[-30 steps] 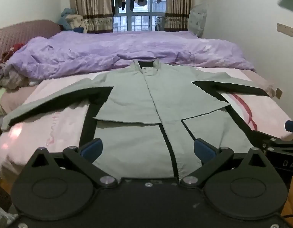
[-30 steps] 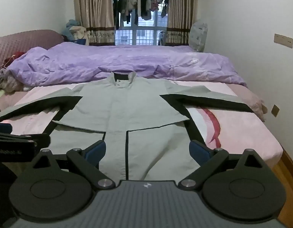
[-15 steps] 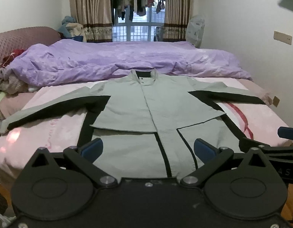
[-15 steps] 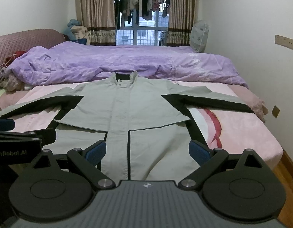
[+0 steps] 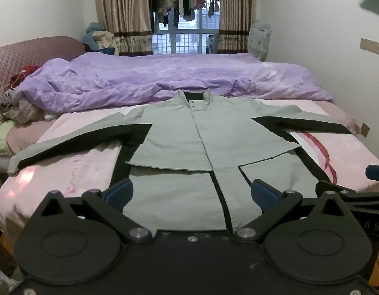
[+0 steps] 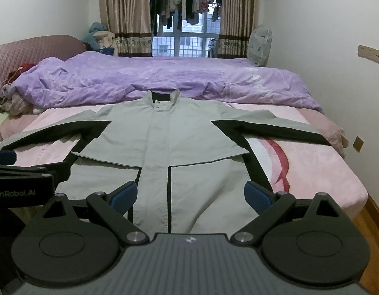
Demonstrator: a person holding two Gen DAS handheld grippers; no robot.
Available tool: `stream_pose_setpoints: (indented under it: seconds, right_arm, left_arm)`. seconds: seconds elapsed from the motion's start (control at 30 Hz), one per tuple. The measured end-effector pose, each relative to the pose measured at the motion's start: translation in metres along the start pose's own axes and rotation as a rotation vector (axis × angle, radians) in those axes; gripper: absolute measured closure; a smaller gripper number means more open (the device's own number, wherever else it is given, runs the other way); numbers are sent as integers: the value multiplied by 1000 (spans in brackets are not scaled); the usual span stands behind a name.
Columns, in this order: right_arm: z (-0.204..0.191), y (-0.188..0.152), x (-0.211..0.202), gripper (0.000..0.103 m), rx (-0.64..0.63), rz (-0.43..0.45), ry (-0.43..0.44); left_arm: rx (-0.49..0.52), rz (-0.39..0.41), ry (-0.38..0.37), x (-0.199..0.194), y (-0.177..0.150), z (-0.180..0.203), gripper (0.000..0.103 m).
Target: Fold large clothes
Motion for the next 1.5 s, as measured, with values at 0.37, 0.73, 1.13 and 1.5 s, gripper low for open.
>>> stream_pose_setpoints:
  seconds: [0.37, 0.73, 1.13, 1.5]
  right_arm:
    - [2, -2, 3, 0, -3, 1, 4]
    - [0, -3, 1, 0, 11, 2, 16]
    - [-2, -3, 0, 0, 4, 1, 16]
    - [-2, -3, 0, 0, 1, 1, 19]
  left_arm:
    - [10, -2, 5, 2, -5, 1, 0]
    - [8, 4, 3, 3, -6, 0, 0]
    - [-1, 19, -1, 3, -6, -2, 0]
    - [-1, 30, -13, 1, -8, -6, 0]
Point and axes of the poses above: each gripper's, at about its wrist camera, not at the fingertips, and x roughly the way its jaws point, z to its right, y to its top, the point moved 1 cm from there along x, roughly the way its jaws point, and after that the axes turned 5 degrees about y, right-handed, at the moved point
